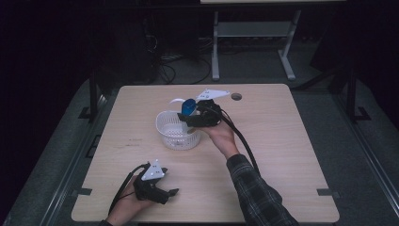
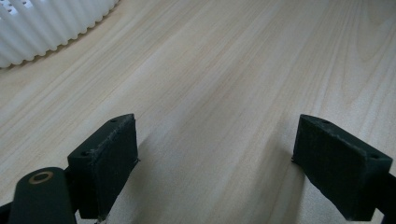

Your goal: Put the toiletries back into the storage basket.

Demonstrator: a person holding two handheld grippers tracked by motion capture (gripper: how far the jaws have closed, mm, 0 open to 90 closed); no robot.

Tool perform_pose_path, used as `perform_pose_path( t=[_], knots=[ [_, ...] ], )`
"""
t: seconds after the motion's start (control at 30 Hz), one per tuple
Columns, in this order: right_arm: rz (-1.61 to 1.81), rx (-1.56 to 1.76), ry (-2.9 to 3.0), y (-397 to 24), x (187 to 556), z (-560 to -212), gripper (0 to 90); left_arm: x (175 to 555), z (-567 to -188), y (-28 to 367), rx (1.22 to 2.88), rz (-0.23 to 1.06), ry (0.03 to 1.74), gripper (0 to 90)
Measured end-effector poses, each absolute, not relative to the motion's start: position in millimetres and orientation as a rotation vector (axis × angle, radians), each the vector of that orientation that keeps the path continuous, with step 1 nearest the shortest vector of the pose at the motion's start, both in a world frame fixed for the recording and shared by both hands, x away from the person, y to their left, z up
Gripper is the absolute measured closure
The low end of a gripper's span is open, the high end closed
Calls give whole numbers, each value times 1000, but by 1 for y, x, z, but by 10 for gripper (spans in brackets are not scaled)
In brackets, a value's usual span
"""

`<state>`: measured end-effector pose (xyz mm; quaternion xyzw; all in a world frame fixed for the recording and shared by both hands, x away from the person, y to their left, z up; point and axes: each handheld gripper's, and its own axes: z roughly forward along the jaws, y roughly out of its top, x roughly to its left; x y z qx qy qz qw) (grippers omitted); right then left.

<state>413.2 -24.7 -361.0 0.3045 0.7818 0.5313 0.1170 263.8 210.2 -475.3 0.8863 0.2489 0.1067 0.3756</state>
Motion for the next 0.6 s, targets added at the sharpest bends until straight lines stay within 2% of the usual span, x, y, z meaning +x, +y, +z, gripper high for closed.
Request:
perform_pose_path(
  t=[0.6],
  knots=[
    [1455, 897, 2362, -22, 415, -378, 350, 264, -475, 210, 2267, 274, 638, 129]
  ],
)
